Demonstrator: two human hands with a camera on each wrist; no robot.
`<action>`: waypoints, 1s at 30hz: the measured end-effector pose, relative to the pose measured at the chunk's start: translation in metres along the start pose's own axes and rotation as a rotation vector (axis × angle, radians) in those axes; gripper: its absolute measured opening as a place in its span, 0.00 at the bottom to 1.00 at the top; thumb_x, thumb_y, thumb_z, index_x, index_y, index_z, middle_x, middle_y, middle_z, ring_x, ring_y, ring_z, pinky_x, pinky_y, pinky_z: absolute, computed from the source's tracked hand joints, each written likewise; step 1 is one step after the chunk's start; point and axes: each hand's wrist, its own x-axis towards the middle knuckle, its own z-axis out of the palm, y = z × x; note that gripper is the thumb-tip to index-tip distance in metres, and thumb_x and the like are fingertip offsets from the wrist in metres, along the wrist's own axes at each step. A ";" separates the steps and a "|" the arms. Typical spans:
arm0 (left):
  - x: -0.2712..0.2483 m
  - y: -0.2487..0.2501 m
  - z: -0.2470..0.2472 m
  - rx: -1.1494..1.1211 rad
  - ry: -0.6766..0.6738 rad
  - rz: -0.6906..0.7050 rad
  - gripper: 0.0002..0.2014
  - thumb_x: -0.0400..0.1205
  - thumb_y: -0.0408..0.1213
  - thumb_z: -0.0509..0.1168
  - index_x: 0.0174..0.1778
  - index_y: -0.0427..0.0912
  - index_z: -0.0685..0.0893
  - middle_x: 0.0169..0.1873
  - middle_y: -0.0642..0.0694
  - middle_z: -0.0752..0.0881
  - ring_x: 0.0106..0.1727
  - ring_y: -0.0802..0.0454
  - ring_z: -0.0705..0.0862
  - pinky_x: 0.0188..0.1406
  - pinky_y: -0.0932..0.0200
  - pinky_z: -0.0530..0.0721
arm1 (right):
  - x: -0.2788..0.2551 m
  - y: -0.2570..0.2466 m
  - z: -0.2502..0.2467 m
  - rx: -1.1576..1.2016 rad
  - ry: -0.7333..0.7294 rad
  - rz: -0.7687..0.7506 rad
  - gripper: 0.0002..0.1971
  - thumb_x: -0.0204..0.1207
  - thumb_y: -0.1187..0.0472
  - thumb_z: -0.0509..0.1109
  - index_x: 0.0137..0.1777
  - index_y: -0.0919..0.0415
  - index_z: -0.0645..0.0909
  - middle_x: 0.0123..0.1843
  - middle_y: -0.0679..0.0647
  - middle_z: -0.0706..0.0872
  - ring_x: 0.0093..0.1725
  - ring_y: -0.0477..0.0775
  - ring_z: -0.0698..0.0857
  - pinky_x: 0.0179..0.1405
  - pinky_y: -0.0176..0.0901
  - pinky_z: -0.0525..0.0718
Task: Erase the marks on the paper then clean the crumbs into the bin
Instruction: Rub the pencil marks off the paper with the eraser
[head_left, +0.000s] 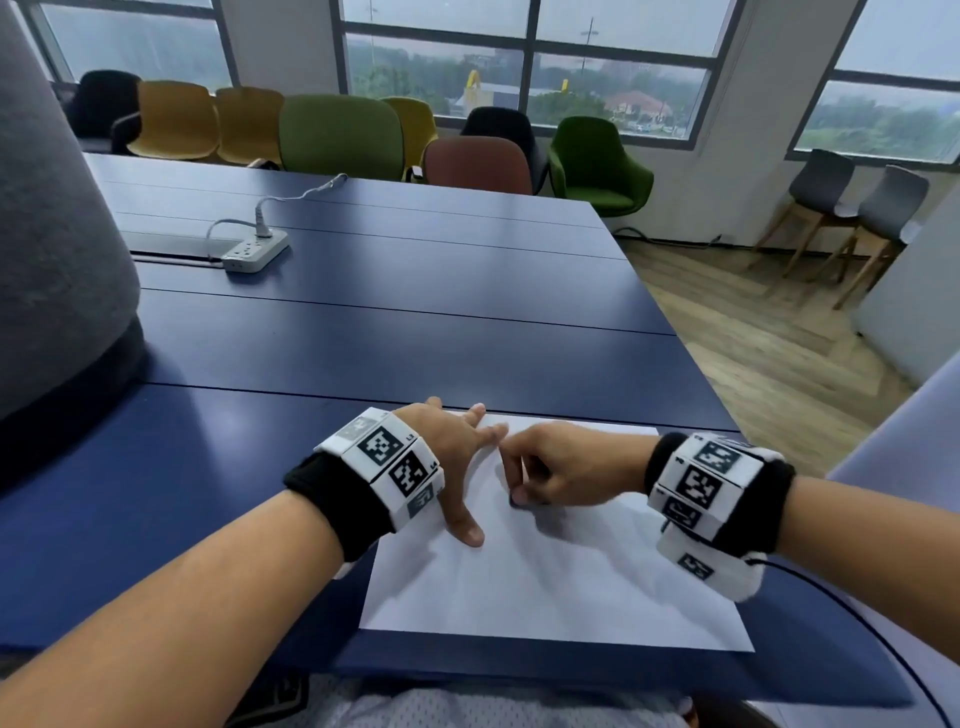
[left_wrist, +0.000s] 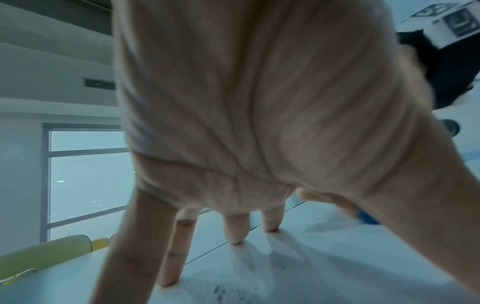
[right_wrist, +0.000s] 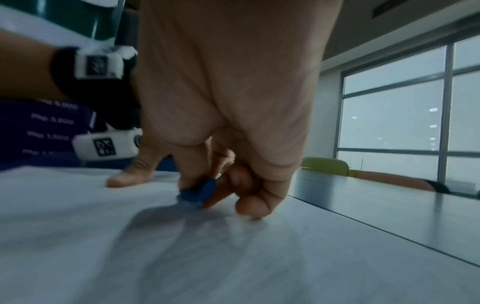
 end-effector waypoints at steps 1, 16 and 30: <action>0.000 0.000 0.000 0.001 0.001 -0.002 0.63 0.62 0.68 0.78 0.85 0.66 0.42 0.86 0.57 0.45 0.84 0.32 0.53 0.74 0.41 0.69 | 0.004 0.002 -0.002 -0.009 0.054 0.029 0.05 0.75 0.58 0.73 0.45 0.56 0.79 0.32 0.44 0.78 0.31 0.42 0.76 0.31 0.33 0.71; 0.001 0.000 0.001 0.008 0.001 -0.003 0.63 0.61 0.68 0.78 0.84 0.67 0.42 0.86 0.58 0.45 0.84 0.33 0.52 0.74 0.40 0.69 | 0.000 0.004 0.006 0.039 0.146 0.047 0.06 0.76 0.60 0.71 0.43 0.55 0.75 0.30 0.42 0.74 0.31 0.43 0.75 0.31 0.34 0.70; 0.002 0.000 -0.003 -0.011 -0.054 -0.037 0.65 0.62 0.68 0.77 0.84 0.65 0.38 0.85 0.59 0.40 0.85 0.32 0.45 0.78 0.35 0.61 | -0.024 -0.009 0.008 0.064 -0.110 -0.052 0.05 0.75 0.59 0.73 0.41 0.53 0.80 0.30 0.45 0.77 0.29 0.42 0.75 0.31 0.31 0.73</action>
